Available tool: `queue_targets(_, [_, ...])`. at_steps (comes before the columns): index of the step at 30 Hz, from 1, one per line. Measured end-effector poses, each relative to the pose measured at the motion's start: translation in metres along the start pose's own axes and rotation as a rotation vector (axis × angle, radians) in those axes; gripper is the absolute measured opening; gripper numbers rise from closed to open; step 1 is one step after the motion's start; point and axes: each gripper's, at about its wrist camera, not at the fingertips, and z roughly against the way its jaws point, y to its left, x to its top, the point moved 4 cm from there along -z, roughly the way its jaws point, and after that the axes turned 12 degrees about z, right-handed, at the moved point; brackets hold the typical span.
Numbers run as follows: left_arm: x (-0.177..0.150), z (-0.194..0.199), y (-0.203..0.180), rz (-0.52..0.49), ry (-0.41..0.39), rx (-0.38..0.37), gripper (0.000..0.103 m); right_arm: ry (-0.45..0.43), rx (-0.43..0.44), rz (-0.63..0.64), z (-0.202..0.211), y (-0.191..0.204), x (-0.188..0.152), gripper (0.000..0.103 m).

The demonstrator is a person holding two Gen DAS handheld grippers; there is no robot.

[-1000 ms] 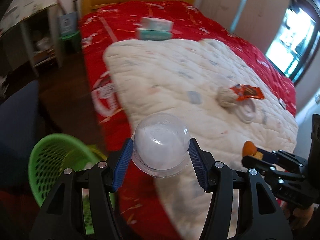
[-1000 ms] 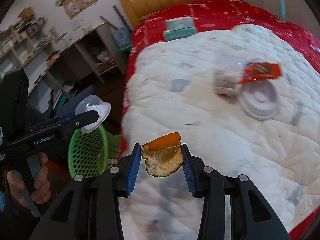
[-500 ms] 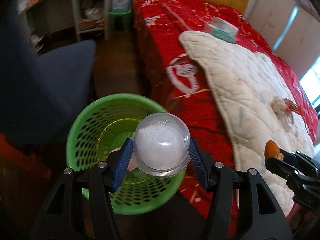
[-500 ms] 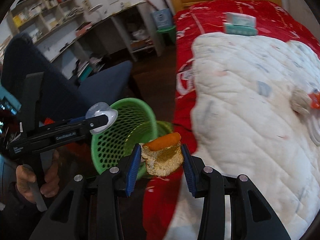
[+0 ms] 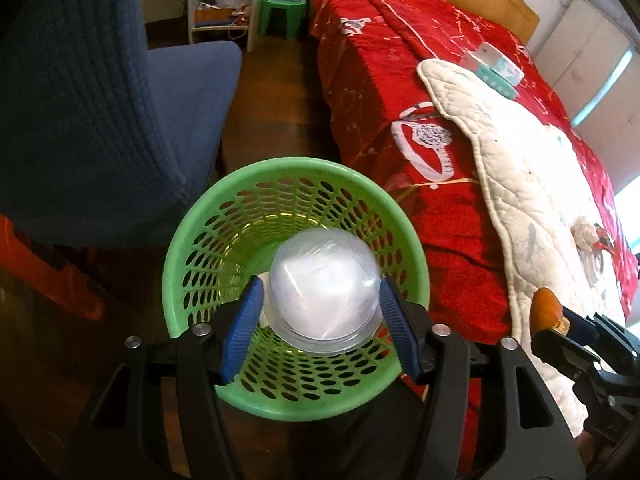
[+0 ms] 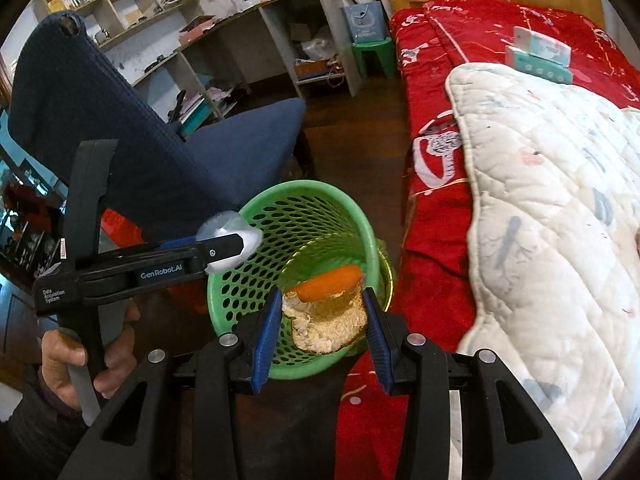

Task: Collect trash
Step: 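Carry the dome lid and bread piece to the green wastebasket and release both, then move both tools back over the bed toward the orange wrapper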

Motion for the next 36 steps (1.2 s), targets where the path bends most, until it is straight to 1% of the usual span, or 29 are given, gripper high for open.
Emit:
queue_targets(3, [0.001, 0.001, 0.007, 0.012, -0.005, 0.001, 0.068, 0.008, 0.010, 0.010, -0.008, 0.004, 0.003, 0.040])
queue_targets(13, [0.010, 0.017, 0.030, 0.045, -0.045, 0.039, 0.068, 0.036, 0.044, 0.043, -0.029, 0.026, 0.009, 0.041])
queue_targets(20, [0.016, 0.023, 0.041, 0.074, -0.057, 0.050, 0.068, 0.038, 0.067, 0.055, -0.044, 0.039, 0.014, 0.042])
queue_targets(21, [0.017, 0.023, 0.041, 0.076, -0.056, 0.050, 0.068, 0.037, 0.073, 0.056, -0.045, 0.040, 0.014, 0.046])
queue_targets(22, [0.017, 0.023, 0.041, 0.078, -0.055, 0.050, 0.068, 0.035, 0.079, 0.054, -0.046, 0.041, 0.015, 0.053])
queue_targets(24, [0.017, 0.023, 0.041, 0.075, -0.055, 0.054, 0.068, 0.027, 0.079, 0.052, -0.047, 0.043, 0.016, 0.058])
queue_targets(30, [0.018, 0.024, 0.033, 0.065, -0.058, 0.049, 0.068, 0.023, 0.082, 0.044, -0.042, 0.039, 0.012, 0.058])
queue_targets(32, [0.017, 0.025, 0.027, 0.057, -0.060, 0.045, 0.068, 0.018, 0.077, 0.032, -0.037, 0.033, 0.010, 0.060])
queue_targets(34, [0.017, 0.025, 0.021, 0.047, -0.062, 0.039, 0.068, 0.009, 0.065, 0.020, -0.030, 0.028, 0.007, 0.064])
queue_targets(36, [0.016, 0.026, 0.013, 0.035, -0.062, 0.033, 0.068, 0.003, 0.053, 0.011, -0.024, 0.022, 0.005, 0.065])
